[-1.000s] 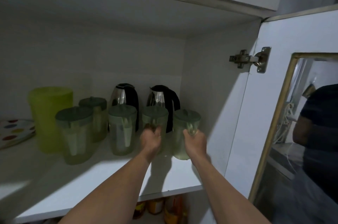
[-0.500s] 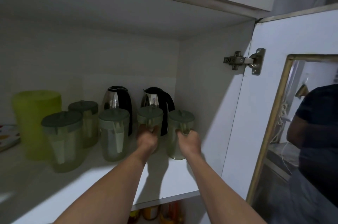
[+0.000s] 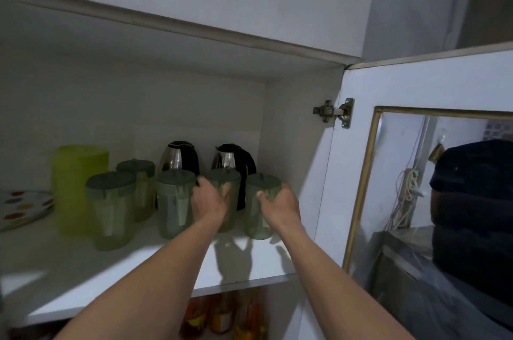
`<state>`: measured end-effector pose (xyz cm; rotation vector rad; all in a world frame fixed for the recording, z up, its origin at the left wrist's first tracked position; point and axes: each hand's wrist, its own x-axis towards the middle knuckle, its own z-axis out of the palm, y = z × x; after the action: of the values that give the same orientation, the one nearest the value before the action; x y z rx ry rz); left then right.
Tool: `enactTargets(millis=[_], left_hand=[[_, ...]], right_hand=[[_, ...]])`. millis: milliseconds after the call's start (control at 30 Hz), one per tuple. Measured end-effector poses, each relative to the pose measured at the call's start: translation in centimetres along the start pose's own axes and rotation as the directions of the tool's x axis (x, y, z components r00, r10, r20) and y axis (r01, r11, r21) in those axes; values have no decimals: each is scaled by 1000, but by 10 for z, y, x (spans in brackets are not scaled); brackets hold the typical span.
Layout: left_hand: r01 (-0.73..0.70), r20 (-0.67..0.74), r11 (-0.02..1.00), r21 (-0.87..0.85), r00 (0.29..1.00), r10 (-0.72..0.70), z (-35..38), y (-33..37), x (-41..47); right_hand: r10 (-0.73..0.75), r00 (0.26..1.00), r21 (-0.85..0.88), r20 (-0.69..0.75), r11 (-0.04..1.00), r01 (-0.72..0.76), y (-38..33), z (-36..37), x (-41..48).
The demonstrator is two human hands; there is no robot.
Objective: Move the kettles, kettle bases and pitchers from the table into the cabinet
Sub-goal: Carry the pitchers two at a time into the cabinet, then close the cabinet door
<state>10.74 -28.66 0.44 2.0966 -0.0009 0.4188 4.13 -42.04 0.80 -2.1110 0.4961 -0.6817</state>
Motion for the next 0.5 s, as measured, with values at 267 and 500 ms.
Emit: enactTargets(millis=[267, 500], left_hand=[[-426, 97, 886, 185, 905, 415, -69, 30, -67], [-549, 144, 824, 141, 835, 531, -114, 66, -139]], right_hand=[[-252, 963, -249, 96, 931, 268, -28, -89, -78], [-327, 938, -423, 112, 839, 343, -54, -178, -150]])
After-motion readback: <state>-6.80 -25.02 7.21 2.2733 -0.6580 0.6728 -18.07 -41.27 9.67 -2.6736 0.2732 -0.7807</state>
